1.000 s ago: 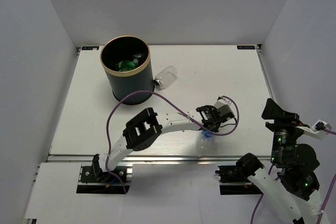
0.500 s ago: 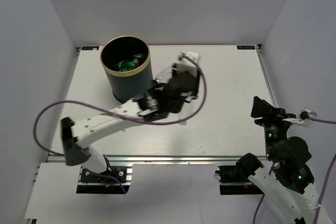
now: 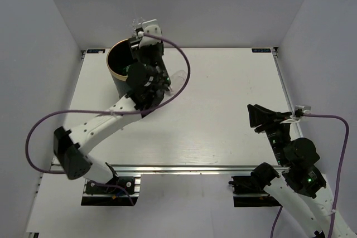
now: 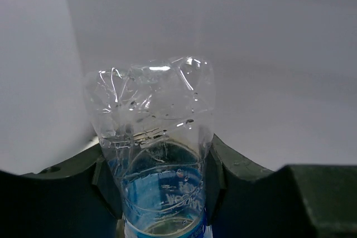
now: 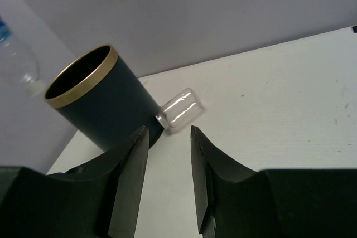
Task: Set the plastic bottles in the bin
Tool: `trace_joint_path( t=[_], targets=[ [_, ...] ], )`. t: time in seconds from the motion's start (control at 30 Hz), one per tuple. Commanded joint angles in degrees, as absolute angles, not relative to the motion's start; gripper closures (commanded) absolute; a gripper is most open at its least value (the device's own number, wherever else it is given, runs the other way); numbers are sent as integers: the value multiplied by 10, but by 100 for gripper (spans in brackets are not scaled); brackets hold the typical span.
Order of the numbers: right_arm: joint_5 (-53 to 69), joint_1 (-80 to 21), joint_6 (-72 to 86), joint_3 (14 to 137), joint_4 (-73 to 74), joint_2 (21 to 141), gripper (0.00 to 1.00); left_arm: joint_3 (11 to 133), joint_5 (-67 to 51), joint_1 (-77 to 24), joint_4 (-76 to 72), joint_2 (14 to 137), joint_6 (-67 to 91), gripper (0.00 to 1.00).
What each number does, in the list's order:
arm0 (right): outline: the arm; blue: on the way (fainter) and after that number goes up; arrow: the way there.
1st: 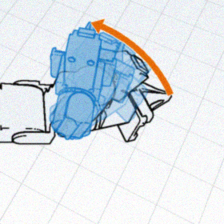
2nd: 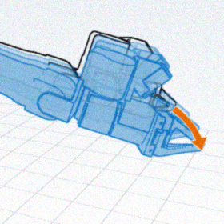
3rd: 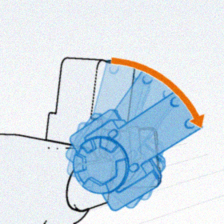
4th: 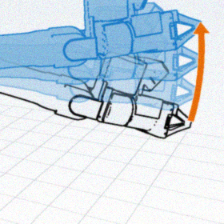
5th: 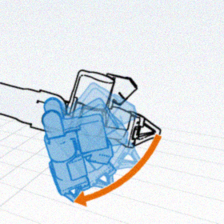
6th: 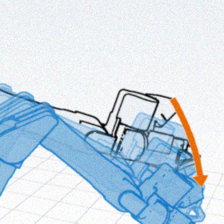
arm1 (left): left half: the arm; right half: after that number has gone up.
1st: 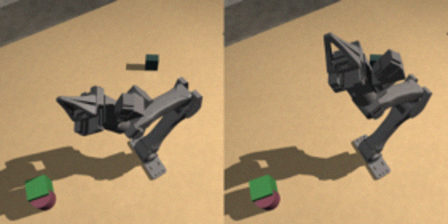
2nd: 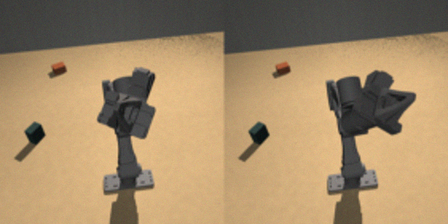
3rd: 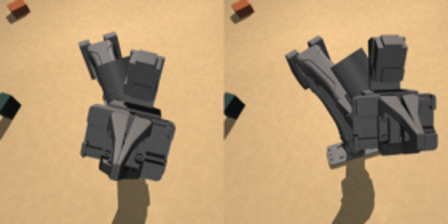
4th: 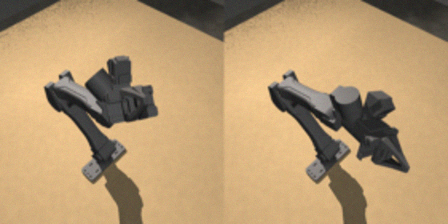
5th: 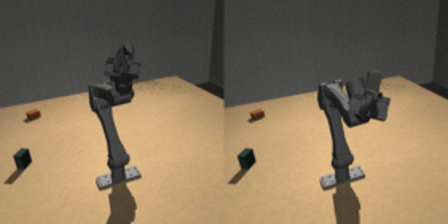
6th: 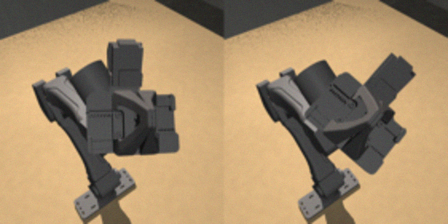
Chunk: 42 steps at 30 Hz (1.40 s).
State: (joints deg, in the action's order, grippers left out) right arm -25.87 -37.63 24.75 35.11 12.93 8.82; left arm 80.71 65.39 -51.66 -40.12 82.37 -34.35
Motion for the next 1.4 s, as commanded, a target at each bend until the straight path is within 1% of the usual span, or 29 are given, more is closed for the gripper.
trace_joint_path(
  t=[0.0, 0.13, 0.23, 0.27, 0.33, 0.43, 0.47, 0.57, 0.63, 0.67, 0.7, 0.73, 0.77, 0.8, 0.83, 0.87, 0.9, 1.0, 1.17, 1.2, 1.23, 1.3, 1.33, 1.37],
  targets=[
    [-193, -376, 228, 352, 92, 92, 58, 864, 661, -458, -504, 890, -442, 93],
    [-168, -376, 229, 343, 88, 85, 58, 940, 661, -404, -497, 969, -442, 93],
    [-157, -374, 229, 338, 87, 83, 58, 975, 661, -370, -497, 1016, -442, 91],
    [-155, -377, 229, 336, 86, 83, 58, 982, 661, -363, -490, 1026, -442, 91],
    [-148, -376, 230, 335, 83, 81, 58, 988, 661, -341, -503, 1044, -458, 88],
    [-143, -376, 231, 333, 82, 80, 58, 988, 670, -318, -507, 1075, -469, 88],
    [-142, -377, 231, 331, 82, 78, 58, 988, 670, -318, -507, 1081, -469, 86],
    [-141, -377, 230, 330, 80, 75, 58, 977, 670, -312, -494, 1097, -464, 74],
    [-142, -377, 230, 330, 82, 76, 55, 969, 675, -312, -473, 1104, -448, 55],
    [-139, -377, 230, 330, 81, 76, 50, 969, 675, -312, -465, 1104, -440, 45],
    [-135, -377, 224, 329, 80, 76, 38, 958, 675, -312, -445, 1104, -434, 36],
    [-133, -376, 222, 329, 78, 78, 31, 958, 675, -312, -440, 1104, -429, 19],
    [-121, -376, 212, 328, 77, 80, 16, 952, 675, -312, -425, 1096, -406, 12],
    [-120, -377, 212, 330, 75, 81, 10, 952, 675, -312, -378, 1091, -391, 3],
    [-118, -377, 211, 329, 76, 79, 10, 961, 666, -312, -344, 1085, -371, 0],
    [-120, -376, 214, 330, 77, 84, 10, 983, 654, -312, -298, 1071, -313, 0],
    [-120, -376, 209, 329, 77, 89, 10, 996, 647, -312, -214, 1064, -284, 0],
    [-120, -376, 208, 329, 77, 99, 10, 1037, 614, -312, -82, 1038, -198, 0],
    [-103, -377, 185, 336, 76, 131, 10, 1098, 563, -317, 58, 1004, -123, 0],
    [-84, -377, 168, 333, 68, 133, 10, 1109, 552, -317, 82, 998, -95, 0],
    [-77, -376, 163, 331, 59, 134, 10, 1136, 522, -323, 145, 985, -75, 0],
    [-58, -376, 148, 331, 52, 152, 12, 1157, 491, -323, 209, 964, -1, 0],
    [-43, -377, 122, 336, 41, 168, 13, 1157, 438, -323, 260, 949, 22, 0],
    [-34, -377, 113, 340, 36, 187, 13, 1146, 411, -323, 278, 914, 43, 0]
  ],
)
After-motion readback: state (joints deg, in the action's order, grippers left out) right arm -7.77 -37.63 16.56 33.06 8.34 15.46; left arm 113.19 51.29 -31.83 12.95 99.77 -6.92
